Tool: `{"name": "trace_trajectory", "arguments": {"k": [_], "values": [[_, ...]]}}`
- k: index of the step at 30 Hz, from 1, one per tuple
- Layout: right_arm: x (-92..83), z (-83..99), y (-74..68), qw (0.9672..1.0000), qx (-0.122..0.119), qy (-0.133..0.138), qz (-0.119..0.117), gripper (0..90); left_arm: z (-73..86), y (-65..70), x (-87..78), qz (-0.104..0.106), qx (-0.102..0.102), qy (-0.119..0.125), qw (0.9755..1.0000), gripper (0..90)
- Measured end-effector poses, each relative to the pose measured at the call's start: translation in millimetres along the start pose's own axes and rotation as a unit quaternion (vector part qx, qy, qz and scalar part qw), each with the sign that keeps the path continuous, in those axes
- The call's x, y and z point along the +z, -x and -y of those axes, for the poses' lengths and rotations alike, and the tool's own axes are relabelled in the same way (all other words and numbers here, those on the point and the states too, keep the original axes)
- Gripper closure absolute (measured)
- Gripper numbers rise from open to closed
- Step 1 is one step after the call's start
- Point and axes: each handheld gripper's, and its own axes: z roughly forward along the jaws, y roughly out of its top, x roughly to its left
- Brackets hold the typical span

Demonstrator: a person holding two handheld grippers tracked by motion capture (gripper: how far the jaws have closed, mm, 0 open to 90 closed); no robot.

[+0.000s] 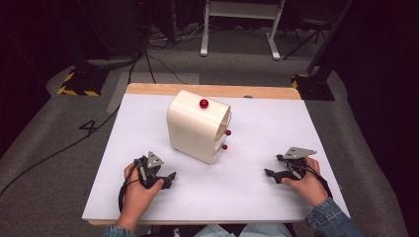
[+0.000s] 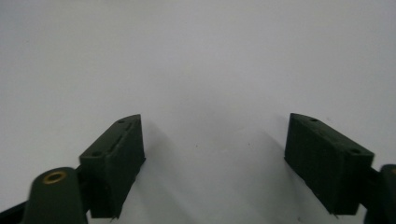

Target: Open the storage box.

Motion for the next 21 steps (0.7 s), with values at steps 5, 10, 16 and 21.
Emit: {"name": "trace_trajectory", "arguments": {"k": [5,10,16,21], "values": [[-2.9,-4.5,-6.2,0.9997,-0.018,0.001,-0.013,39.3,-0.1,0.0,0.0,-0.001,0.001,0.000,1.0000,19.8],[-4.8,-10.4,-13.9,0.9984,-0.015,0.037,-0.041,49.1,-0.6,-0.4,-0.3,0.002,-0.001,-0.004,1.0000,19.8],[-1.8,-26.6,-23.5,0.9929,-0.021,0.081,-0.085,54.0,-0.8,-0.5,-0.1,0.001,-0.002,-0.004,1.0000,19.7],[14.3,-48.7,-31.4,0.9823,-0.025,0.123,-0.139,57.4,-1.4,-1.1,0.0,0.003,-0.002,-0.007,1.0000,19.4]]}}
